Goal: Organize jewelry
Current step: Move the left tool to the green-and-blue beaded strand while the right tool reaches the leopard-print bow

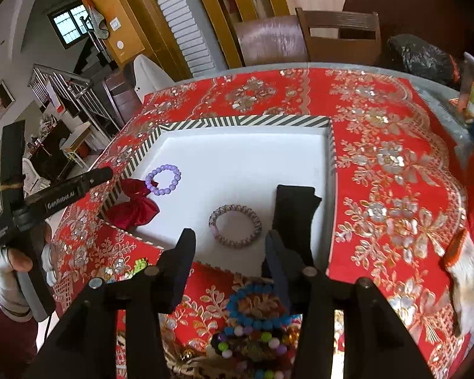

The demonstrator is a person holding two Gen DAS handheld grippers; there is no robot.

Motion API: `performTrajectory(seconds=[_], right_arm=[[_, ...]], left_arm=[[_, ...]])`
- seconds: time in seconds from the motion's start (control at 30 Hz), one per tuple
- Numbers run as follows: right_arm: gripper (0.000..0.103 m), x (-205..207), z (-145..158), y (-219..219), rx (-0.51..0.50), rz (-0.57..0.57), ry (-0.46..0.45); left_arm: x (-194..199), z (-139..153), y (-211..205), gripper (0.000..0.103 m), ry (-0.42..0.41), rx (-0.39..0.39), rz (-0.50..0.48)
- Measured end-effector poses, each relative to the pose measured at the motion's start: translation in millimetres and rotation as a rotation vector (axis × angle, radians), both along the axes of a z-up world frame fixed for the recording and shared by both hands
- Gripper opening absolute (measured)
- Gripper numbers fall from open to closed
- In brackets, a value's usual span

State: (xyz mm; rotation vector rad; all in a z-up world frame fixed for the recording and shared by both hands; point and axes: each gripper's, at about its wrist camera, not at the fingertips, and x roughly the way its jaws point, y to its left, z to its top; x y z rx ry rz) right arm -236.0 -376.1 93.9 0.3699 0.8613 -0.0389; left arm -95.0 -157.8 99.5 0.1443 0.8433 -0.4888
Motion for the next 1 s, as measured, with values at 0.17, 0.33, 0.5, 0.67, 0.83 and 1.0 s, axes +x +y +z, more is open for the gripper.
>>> performTrajectory(seconds=[0.17, 0.33, 0.5, 0.67, 0.83, 1.0], right_arm=[[0.049, -15, 6, 8, -0.008, 0.016, -0.006], [0.050, -30, 13, 19, -0.029, 0.034, -0.024], [0.053, -40, 19, 25, -0.027, 0.037, -0.039], [0.053, -48, 24, 33, -0.034, 0.050, -0.052], [0.054, -51, 25, 36, -0.042, 0.047, -0.047], [0.055, -55, 24, 38, -0.044, 0.051, -0.045]], left_arm=[[-19, 5, 4, 0.019, -0.018, 0.003, -0.012], [-38, 8, 8, 0.019, -0.031, 0.009, -0.025], [-55, 8, 12, 0.019, -0.038, 0.016, -0.034], [-65, 9, 16, 0.019, -0.045, 0.013, -0.025], [-72, 11, 19, 0.019, -0.052, 0.017, -0.030], [-75, 11, 24, 0.019, -0.058, 0.019, -0.025]])
